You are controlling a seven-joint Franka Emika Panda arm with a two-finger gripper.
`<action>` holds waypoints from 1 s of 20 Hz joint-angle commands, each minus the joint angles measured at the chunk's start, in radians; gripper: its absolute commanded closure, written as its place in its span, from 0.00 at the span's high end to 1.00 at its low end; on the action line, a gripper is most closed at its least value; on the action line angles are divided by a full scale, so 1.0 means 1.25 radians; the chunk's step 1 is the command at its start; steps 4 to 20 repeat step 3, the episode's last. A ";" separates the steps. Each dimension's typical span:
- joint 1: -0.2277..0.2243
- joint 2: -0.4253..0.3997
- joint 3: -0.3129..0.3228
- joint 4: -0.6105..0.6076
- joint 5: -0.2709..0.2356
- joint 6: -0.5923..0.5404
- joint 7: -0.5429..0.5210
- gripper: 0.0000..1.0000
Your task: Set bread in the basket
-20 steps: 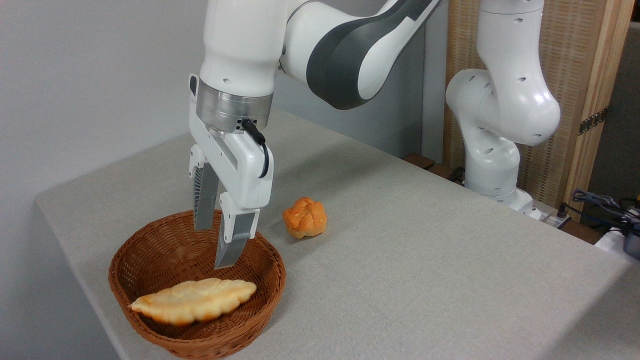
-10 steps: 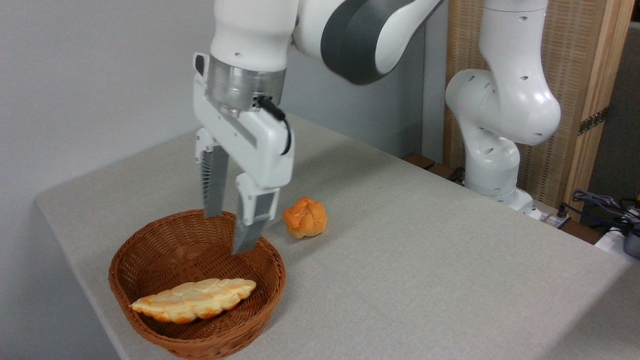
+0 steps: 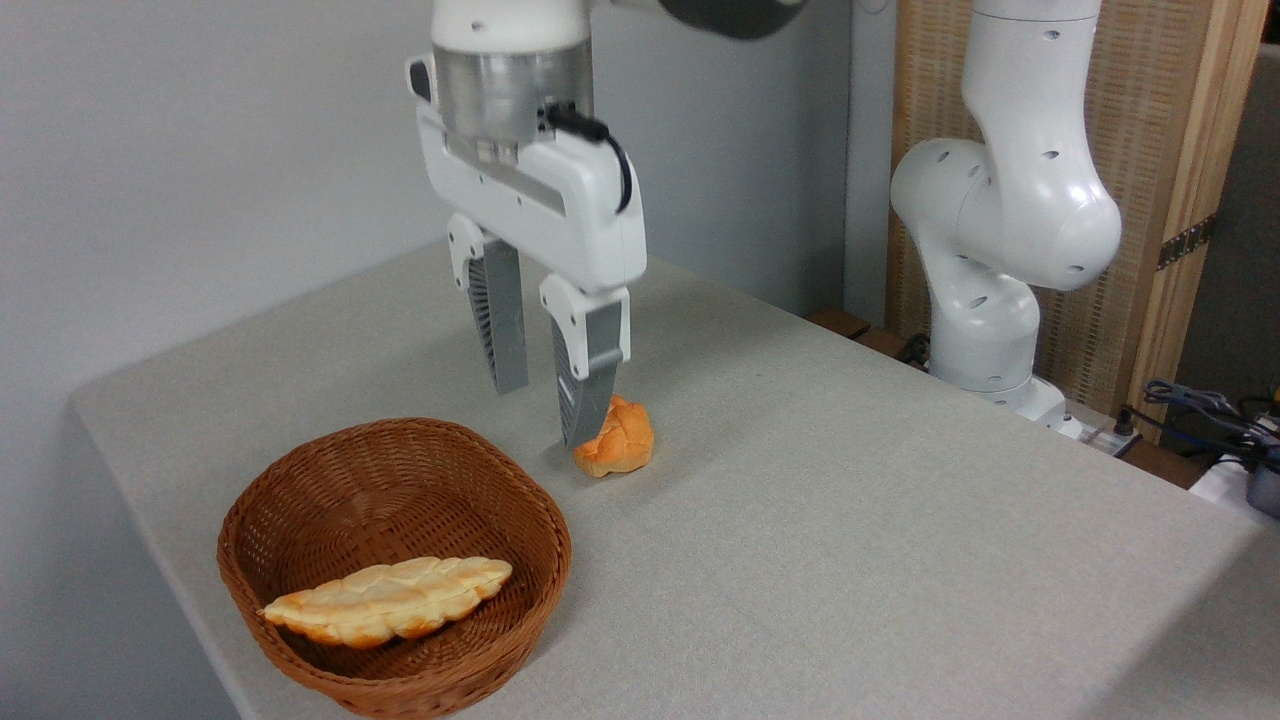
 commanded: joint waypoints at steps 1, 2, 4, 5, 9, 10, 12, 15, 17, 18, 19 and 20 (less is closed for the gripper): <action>-0.010 0.003 -0.008 0.016 0.014 -0.024 -0.014 0.99; -0.011 0.005 -0.008 0.016 0.013 -0.024 -0.014 1.00; -0.013 0.008 -0.009 0.016 0.010 -0.024 -0.016 0.99; -0.013 0.008 -0.009 0.016 0.010 -0.024 -0.016 0.99; -0.013 0.008 -0.009 0.016 0.010 -0.024 -0.016 0.99; -0.013 0.008 -0.009 0.016 0.010 -0.024 -0.016 0.99; -0.013 0.008 -0.009 0.016 0.010 -0.024 -0.016 0.99; -0.013 0.008 -0.009 0.016 0.010 -0.024 -0.016 0.99; -0.013 0.008 -0.009 0.016 0.010 -0.024 -0.016 0.99; -0.013 0.008 -0.009 0.016 0.010 -0.024 -0.016 0.99; -0.013 0.008 -0.009 0.016 0.010 -0.024 -0.016 0.99; -0.013 0.008 -0.009 0.016 0.010 -0.024 -0.016 0.99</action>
